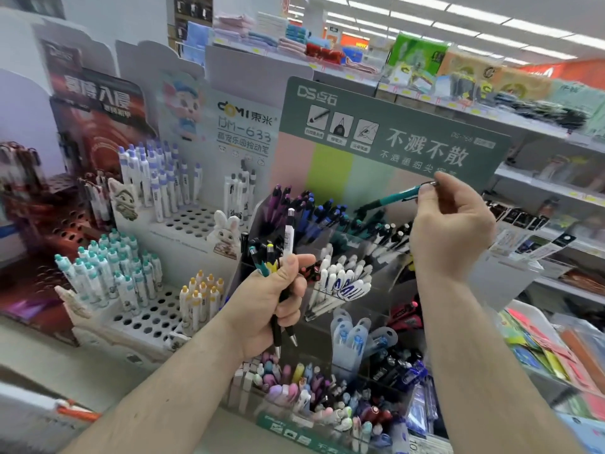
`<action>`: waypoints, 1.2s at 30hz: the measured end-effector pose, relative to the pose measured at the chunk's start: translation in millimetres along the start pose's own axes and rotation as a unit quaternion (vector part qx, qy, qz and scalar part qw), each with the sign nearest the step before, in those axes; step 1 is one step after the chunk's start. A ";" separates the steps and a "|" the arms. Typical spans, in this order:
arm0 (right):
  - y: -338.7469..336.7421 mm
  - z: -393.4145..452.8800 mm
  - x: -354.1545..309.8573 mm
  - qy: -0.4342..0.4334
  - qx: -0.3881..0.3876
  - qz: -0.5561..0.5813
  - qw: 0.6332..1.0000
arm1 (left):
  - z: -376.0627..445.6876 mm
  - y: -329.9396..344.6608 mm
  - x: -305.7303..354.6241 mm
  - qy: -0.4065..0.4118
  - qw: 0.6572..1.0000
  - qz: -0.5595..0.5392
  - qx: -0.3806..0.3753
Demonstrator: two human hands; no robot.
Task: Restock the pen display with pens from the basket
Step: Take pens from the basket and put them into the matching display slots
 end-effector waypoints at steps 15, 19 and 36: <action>68.4 -1.6 1.1 0.089 -0.332 -0.346 0.873 | -5.7 -3.8 1.1 -0.009 0.997 0.082 -0.010; 48.0 -19.1 -25.1 0.052 -0.274 -0.195 0.940 | -6.3 -3.2 -1.9 -0.040 0.996 0.071 -0.029; -17.7 -54.9 24.1 0.304 -0.091 0.153 0.936 | 14.5 17.1 -18.9 -0.005 1.000 -0.023 -0.014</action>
Point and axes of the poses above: each hand's wrist, its own z-axis towards the middle knuckle, its own y-axis out of the palm, x = y × z, the point moved 4 cm from there along z, towards the middle knuckle, and after that the axes turned 2 degrees about -x, right-handed, at the moved point
